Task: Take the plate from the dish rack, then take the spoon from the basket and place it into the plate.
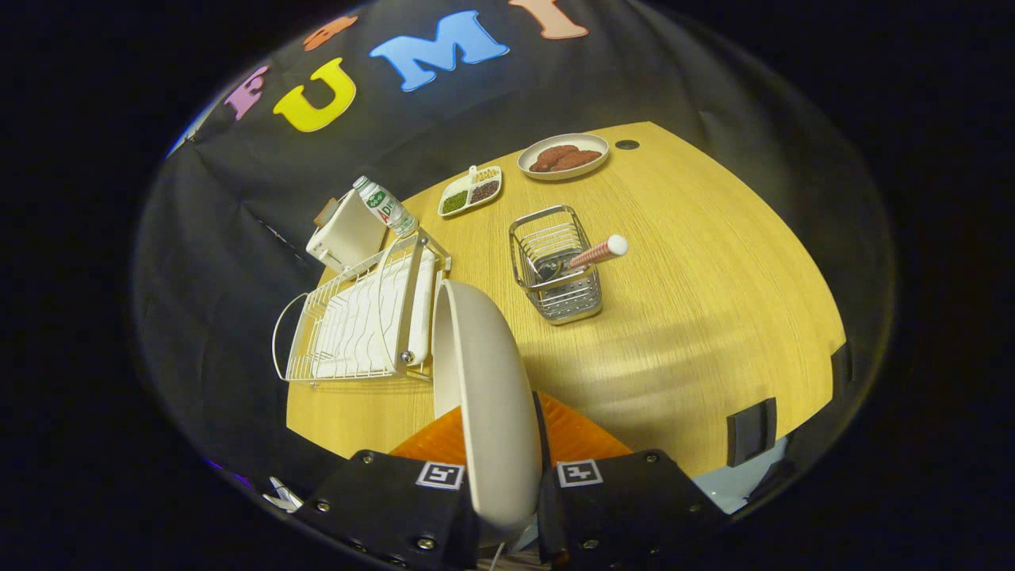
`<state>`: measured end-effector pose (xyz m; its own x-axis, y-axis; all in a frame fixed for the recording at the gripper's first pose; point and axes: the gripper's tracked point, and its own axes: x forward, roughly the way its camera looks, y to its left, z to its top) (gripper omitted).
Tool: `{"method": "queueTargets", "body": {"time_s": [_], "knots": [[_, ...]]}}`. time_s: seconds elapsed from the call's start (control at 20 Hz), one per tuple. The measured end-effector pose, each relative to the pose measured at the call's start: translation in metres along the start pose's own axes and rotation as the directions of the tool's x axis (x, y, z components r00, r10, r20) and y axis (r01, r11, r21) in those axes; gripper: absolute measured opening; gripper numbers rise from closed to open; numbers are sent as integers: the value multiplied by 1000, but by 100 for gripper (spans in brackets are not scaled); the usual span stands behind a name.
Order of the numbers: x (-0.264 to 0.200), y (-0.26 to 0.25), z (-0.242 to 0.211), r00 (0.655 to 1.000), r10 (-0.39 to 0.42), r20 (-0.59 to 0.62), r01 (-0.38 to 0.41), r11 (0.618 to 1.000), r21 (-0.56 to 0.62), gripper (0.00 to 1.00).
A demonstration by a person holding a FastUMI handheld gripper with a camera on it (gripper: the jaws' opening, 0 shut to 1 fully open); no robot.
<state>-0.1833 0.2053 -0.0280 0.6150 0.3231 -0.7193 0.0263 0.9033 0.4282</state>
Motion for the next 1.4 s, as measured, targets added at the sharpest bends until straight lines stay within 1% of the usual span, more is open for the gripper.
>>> {"method": "queueTargets", "body": {"time_s": [0.25,0.45,0.5,0.55,0.6,0.65,0.7,0.8,0.85,0.95,1.05,1.15,1.25,1.4], "knots": [[31,-11,-12,994,100,40,-104,991,88,28],[55,-28,-23,990,131,51,-134,988,72,29],[58,-28,-22,988,143,62,-149,985,90,30],[68,-40,-22,991,119,64,-125,987,98,32],[68,-48,-23,993,101,64,-107,989,100,37],[69,-58,-22,995,79,64,-85,992,94,45],[69,-65,-21,996,61,69,-67,994,86,56],[64,-79,-19,997,30,77,-35,998,60,57],[59,-85,-15,996,17,93,-21,999,39,63],[45,-95,-3,989,-15,150,21,999,-34,68],[25,-102,12,972,-40,230,71,989,-131,68],[4,-101,28,951,-38,307,106,972,-209,68],[-14,-94,44,927,-21,375,130,955,-267,68],[-36,-80,67,885,18,465,147,938,-314,68]]}}
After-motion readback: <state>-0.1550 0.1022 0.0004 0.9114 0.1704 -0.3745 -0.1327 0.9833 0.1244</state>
